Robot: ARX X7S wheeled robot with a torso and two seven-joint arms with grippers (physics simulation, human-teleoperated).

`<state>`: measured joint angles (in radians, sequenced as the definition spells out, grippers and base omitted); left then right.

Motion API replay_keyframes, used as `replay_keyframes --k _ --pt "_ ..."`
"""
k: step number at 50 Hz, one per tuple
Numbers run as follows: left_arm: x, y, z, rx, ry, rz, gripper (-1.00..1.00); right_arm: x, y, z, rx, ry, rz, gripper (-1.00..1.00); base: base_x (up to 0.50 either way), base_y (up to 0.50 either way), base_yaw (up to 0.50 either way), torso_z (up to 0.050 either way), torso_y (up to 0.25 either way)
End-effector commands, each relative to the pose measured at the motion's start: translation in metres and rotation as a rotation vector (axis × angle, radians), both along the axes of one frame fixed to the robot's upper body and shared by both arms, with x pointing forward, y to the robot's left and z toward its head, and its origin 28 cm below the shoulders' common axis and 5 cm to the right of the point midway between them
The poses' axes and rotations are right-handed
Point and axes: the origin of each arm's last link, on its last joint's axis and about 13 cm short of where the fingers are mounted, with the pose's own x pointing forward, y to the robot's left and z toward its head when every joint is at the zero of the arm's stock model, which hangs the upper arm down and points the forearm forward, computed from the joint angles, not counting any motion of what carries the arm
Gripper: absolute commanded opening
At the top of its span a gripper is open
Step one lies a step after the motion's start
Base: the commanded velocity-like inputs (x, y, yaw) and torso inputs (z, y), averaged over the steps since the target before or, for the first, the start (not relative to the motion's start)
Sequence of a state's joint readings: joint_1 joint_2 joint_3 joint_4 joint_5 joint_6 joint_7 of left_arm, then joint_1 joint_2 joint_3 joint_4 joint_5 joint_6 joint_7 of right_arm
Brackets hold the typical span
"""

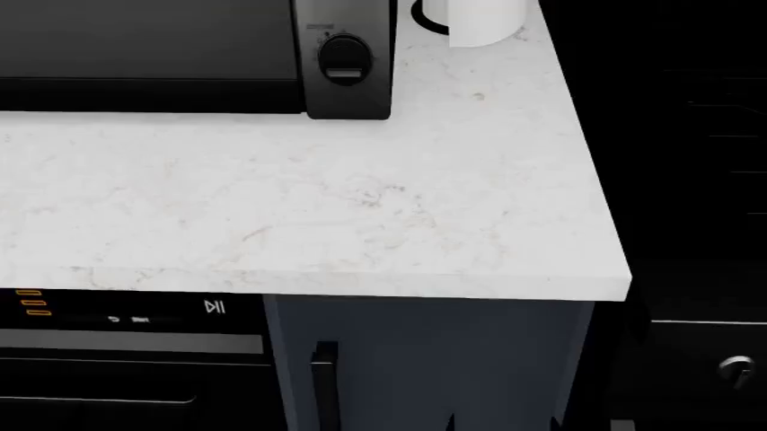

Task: Decrease the toaster oven temperature.

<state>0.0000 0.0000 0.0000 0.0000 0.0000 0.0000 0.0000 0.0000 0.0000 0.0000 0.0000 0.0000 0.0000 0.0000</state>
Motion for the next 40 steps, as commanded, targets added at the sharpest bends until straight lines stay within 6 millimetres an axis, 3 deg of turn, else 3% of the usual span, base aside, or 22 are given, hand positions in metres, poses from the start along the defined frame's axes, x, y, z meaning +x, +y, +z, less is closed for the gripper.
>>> replay_keyframes --k 1,5,16,20,25,26,27,31,32,33,34,40 --pt "0.000 0.000 0.001 0.000 0.000 0.000 1.00 -0.001 0.000 0.001 0.000 0.000 0.000 1.00 0.00 0.00 0.00 0.000 0.000" --pt "-0.001 -0.001 0.003 -0.047 0.018 -0.023 1.00 0.001 0.002 0.003 -0.071 -0.004 -0.013 1.00 0.00 0.00 0.00 0.000 0.000" --pt "0.000 -0.001 0.008 -0.025 -0.013 -0.027 1.00 0.001 0.001 0.012 -0.068 -0.001 -0.022 1.00 0.00 0.00 0.00 0.000 0.000" --pt "0.000 0.000 0.036 0.004 -0.104 -0.029 1.00 0.001 -0.001 0.039 -0.091 -0.077 -0.029 1.00 0.00 0.00 0.00 0.000 0.000" --pt "-0.001 0.001 0.084 0.060 -0.272 -0.021 1.00 0.001 0.000 0.085 -0.121 -0.214 -0.029 1.00 0.00 0.00 0.00 0.000 0.000" --pt "-0.003 0.002 0.112 0.087 -0.363 -0.019 1.00 0.000 0.002 0.108 -0.120 -0.289 -0.011 1.00 0.00 0.00 0.00 0.000 0.000" --pt "-0.005 0.004 0.123 0.098 -0.400 -0.009 1.00 -0.001 0.004 0.120 -0.107 -0.312 0.007 1.00 0.00 0.00 0.00 0.000 0.000" --pt "-0.010 0.008 0.140 0.117 -0.491 0.014 1.00 -0.003 0.005 0.147 -0.121 -0.401 0.028 1.00 0.00 0.00 0.00 0.000 0.000" --pt "-0.013 0.020 0.182 0.172 -0.624 0.067 1.00 -0.006 0.009 0.191 -0.094 -0.545 0.094 1.00 0.00 0.00 0.00 0.000 0.000" --pt "-0.030 0.018 0.196 0.170 -0.637 0.071 1.00 -0.014 0.009 0.196 -0.096 -0.546 0.095 1.00 0.00 0.00 0.00 0.000 0.000" --pt "-0.036 0.018 0.199 0.172 -0.650 0.073 1.00 -0.014 0.010 0.196 -0.098 -0.544 0.098 1.00 0.00 0.00 0.00 0.000 0.000" --pt "-0.036 0.018 0.200 0.176 -0.657 0.081 1.00 -0.014 0.010 0.197 -0.099 -0.547 0.102 1.00 0.00 0.00 0.00 0.000 0.000"
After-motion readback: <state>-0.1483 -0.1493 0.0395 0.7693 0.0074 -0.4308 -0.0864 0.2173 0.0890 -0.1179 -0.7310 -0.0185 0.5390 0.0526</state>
